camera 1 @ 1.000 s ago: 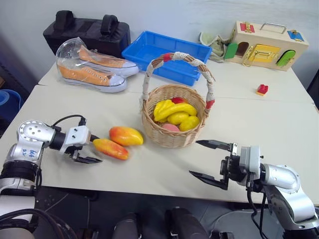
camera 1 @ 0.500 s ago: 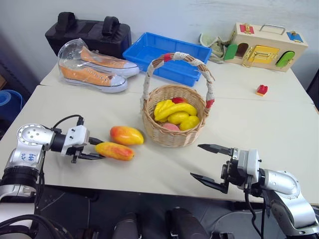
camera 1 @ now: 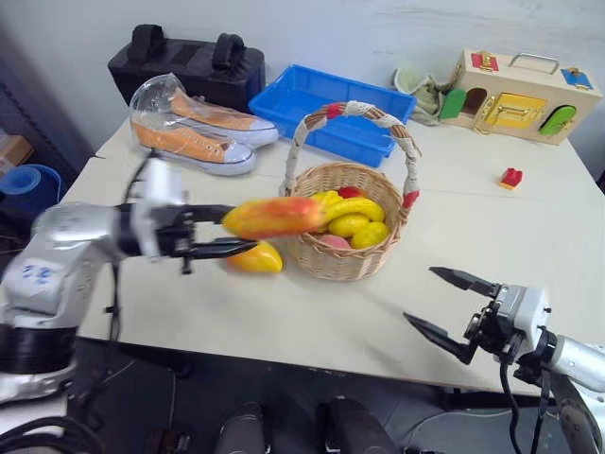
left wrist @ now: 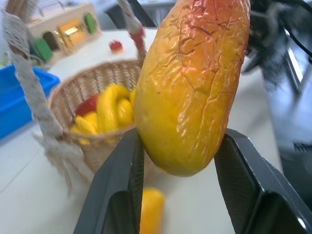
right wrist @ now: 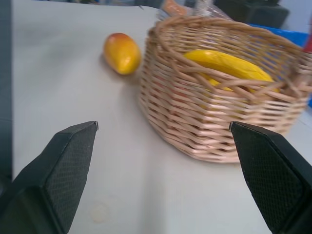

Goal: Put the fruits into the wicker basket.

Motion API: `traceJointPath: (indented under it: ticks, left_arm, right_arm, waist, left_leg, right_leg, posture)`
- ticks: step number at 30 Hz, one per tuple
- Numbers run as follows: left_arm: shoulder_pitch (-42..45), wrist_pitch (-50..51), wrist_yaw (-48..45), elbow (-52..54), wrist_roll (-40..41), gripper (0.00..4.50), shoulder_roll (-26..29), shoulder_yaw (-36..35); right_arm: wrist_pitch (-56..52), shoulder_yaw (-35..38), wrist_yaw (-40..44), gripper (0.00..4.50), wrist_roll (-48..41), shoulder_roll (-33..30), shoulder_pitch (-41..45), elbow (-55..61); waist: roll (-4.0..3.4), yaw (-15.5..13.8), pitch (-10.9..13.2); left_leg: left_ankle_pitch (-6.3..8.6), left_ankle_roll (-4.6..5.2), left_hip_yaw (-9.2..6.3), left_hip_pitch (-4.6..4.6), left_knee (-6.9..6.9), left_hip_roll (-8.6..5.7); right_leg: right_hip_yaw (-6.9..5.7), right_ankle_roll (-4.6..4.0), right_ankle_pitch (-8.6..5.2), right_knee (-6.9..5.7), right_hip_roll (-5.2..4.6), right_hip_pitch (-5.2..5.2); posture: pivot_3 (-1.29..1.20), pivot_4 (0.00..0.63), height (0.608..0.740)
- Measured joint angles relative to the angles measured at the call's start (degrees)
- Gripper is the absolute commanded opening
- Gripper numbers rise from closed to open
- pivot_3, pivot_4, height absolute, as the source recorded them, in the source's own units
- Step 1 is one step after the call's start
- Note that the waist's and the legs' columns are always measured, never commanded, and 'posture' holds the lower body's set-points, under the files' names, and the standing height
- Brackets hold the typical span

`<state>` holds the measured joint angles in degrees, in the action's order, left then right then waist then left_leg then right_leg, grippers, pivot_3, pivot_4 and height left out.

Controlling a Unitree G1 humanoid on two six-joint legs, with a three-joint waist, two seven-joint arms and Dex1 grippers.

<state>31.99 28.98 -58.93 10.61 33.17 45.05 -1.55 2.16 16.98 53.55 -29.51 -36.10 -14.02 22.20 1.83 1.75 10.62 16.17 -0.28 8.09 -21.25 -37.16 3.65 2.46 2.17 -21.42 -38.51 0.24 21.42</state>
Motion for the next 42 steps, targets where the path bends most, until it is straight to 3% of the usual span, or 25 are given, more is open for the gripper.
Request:
traceJointPath:
  ticks: [4,8,11,16,17,20,23,27,35,42]
  left_arm:
    - [7.3,8.7,12.0,-1.4,-2.8,2.09,-8.5,3.4]
    - [9.9,10.5,15.3,-2.7,-6.1,2.09,-11.8,7.2]
    - [10.4,11.2,15.2,-3.3,-6.8,2.63,-12.9,8.9]
    - [10.0,13.3,15.6,-3.0,-6.5,4.12,-12.6,6.4]
    - [9.5,12.0,15.3,-2.8,-6.5,4.30,-12.1,5.4]
    - [5.1,8.3,12.4,-2.5,-5.6,4.30,-9.8,0.9]
    - [-2.8,-0.3,3.5,-5.2,-4.3,4.30,-5.2,-4.9]
    - [-12.7,-18.5,-9.2,-24.5,-8.2,4.41,5.8,-13.0]
    - [-12.2,-39.5,-17.9,-52.7,-15.8,4.41,14.9,-14.8]
    - [-1.8,-37.5,-25.5,-51.7,-16.2,4.41,13.0,-9.3]
  right_arm:
    - [-1.2,2.2,-5.6,4.50,-1.5,3.0,2.1,0.3]
    - [-2.4,3.4,-9.3,4.50,-2.6,4.1,2.7,1.7]
    - [-2.7,3.3,-9.7,4.50,-2.5,4.1,2.5,2.4]
    - [-2.7,2.2,-10.7,4.50,-2.4,5.3,2.4,2.5]
    - [-2.6,1.9,-10.6,4.50,-2.3,5.3,2.4,2.5]
    - [-2.2,1.4,-10.5,4.50,-2.0,5.6,2.3,2.5]
    - [-1.9,1.0,-9.8,4.50,-2.0,5.9,2.7,2.2]
    - [0.9,0.8,-6.9,4.50,-1.9,6.3,3.0,1.1]
    - [7.6,-2.1,5.2,4.50,-0.1,3.3,1.3,-4.1]
    - [9.0,-3.3,8.6,4.50,0.5,2.4,1.3,-5.7]
  waist:
    - [0.03,0.5,0.0]
    - [0.00,0.6,0.0]
    - [-0.01,0.6,0.0]
    - [-0.01,0.8,0.0]
    - [-0.02,0.9,0.0]
    - [-0.03,1.4,0.0]
    - [-0.03,1.6,0.0]
    - [-0.01,2.4,0.0]
    - [0.07,1.1,0.0]
    - [0.11,0.2,0.0]
  left_leg:
    - [-0.01,-0.09,0.17,0.00,0.01,0.08]
    - [-0.04,-0.25,0.16,0.07,0.08,0.14]
    - [-0.06,-0.26,0.19,0.06,0.06,0.13]
    - [-0.09,-0.22,0.23,0.08,0.03,0.12]
    - [-0.09,-0.22,0.23,0.09,0.05,0.12]
    - [-0.09,-0.24,0.26,0.12,0.10,0.13]
    - [-0.10,-0.28,0.27,0.14,0.11,0.16]
    - [-0.08,-0.29,0.25,0.17,0.14,0.18]
    - [0.36,0.15,0.23,-0.04,0.13,0.05]
    - [0.47,0.52,0.30,0.04,0.01,-0.04]
  right_leg:
    - [0.17,0.04,-0.02,-0.04,0.11,0.12]
    - [0.18,0.05,-0.04,-0.13,0.19,0.17]
    - [0.22,0.03,-0.06,-0.13,0.20,0.18]
    - [0.27,0.03,-0.06,-0.16,0.18,0.16]
    - [0.28,0.03,-0.06,-0.15,0.18,0.16]
    - [0.29,0.02,-0.06,-0.15,0.18,0.17]
    - [0.28,-0.02,-0.08,-0.16,0.18,0.19]
    - [0.22,-0.19,-0.17,-0.21,0.16,0.23]
    - [-0.26,-0.15,-0.17,0.21,-0.30,0.14]
    - [-0.68,-0.15,-0.17,-0.07,-0.58,0.11]
  posture:
    - [0.00,0.150,0.740]
    - [0.00,0.150,0.740]
    - [0.00,0.150,0.740]
    - [0.00,0.150,0.740]
    - [0.00,0.150,0.740]
    - [0.00,0.150,0.740]
    - [0.00,0.150,0.740]
    - [0.00,0.150,0.740]
    - [0.00,0.150,0.740]
    - [0.00,0.150,0.740]
